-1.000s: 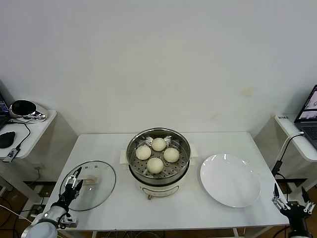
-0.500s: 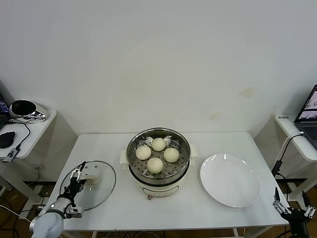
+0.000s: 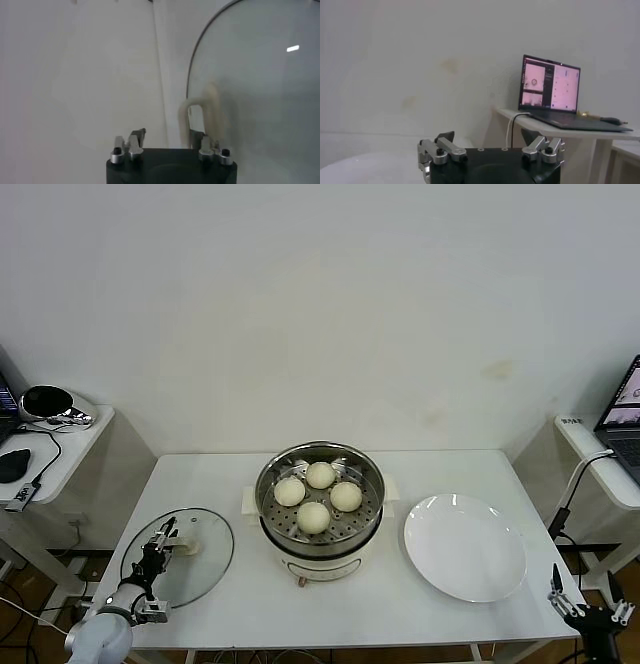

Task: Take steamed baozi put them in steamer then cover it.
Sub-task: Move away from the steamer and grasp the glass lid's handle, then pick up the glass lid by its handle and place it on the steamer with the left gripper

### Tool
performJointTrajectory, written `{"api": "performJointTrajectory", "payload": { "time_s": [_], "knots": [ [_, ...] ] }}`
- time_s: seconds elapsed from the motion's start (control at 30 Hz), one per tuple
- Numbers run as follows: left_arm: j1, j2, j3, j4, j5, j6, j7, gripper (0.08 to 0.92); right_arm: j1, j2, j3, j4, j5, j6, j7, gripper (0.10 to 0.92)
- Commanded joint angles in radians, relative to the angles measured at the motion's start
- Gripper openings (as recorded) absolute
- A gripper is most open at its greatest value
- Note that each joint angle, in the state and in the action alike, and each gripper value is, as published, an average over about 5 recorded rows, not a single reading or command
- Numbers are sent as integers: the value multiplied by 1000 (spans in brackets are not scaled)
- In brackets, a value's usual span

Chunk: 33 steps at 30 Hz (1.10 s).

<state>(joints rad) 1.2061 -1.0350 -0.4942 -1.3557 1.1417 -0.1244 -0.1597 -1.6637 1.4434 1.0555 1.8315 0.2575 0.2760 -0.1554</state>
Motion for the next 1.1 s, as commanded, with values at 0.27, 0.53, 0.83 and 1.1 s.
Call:
{"api": "performJointTrajectory", "payload": {
  "time_s": [0.27,0.53,0.83,1.1],
  "knots": [
    [80,28,-50,-157,-122,24,-35,213,1,0,-44,11,-32,8,0,823],
    [228,121,-188,-483,-259,232,74,138,3,9,-70,20,-81,52,11,823],
    [173,269,-86,-757,-399,441,162,138,4,25,-101,23,-130,78,12,823],
    [-136,314,350,-766,-355,611,213,138,11,74,-125,32,-203,79,32,823]
  ]
}}
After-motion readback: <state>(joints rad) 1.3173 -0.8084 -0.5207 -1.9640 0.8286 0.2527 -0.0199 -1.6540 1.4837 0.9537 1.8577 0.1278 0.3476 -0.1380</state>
